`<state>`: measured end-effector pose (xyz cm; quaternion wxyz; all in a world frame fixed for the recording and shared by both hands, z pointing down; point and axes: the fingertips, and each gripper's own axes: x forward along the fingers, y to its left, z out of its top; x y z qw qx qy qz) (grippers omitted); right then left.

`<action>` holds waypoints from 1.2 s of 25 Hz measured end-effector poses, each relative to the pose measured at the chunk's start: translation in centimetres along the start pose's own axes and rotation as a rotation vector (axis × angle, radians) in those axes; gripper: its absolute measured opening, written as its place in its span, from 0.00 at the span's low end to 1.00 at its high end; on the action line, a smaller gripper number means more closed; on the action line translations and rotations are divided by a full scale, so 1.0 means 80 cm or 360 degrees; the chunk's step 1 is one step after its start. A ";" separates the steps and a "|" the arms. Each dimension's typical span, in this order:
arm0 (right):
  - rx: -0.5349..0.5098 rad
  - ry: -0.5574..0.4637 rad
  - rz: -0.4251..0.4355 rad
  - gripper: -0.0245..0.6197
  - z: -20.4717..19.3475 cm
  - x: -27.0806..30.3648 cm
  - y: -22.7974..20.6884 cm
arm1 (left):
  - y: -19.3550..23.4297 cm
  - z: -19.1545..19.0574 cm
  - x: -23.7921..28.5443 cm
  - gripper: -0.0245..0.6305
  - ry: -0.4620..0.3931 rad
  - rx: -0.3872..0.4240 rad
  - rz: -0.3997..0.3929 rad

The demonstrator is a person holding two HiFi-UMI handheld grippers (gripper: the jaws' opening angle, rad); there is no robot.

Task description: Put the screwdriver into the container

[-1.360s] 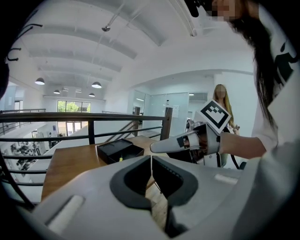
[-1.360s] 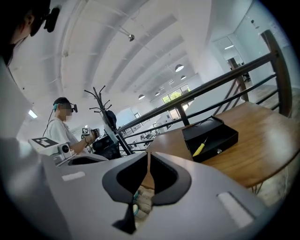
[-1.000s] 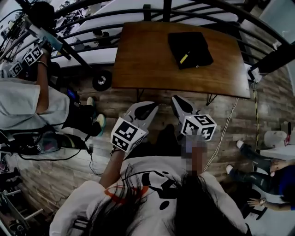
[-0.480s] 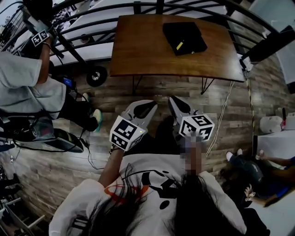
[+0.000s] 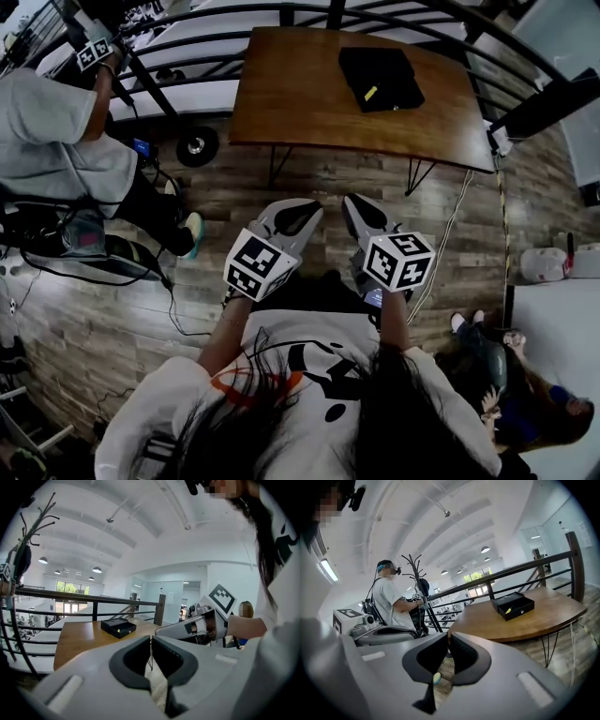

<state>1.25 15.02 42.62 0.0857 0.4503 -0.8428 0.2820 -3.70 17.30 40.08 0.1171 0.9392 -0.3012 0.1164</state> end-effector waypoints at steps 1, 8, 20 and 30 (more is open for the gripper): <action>-0.0005 0.0004 0.0008 0.08 0.000 0.000 0.001 | -0.001 -0.001 -0.001 0.04 0.0002 -0.0003 0.0009; -0.0043 0.0023 0.0036 0.07 -0.001 -0.005 0.008 | -0.006 0.001 -0.009 0.04 -0.0013 -0.0012 0.0047; -0.0085 0.0007 0.0024 0.07 0.004 -0.021 0.009 | -0.011 0.011 -0.012 0.04 -0.0051 0.0004 0.0066; -0.0091 0.0022 0.0019 0.07 -0.003 -0.020 0.009 | -0.010 0.007 -0.013 0.04 -0.0048 0.0013 0.0061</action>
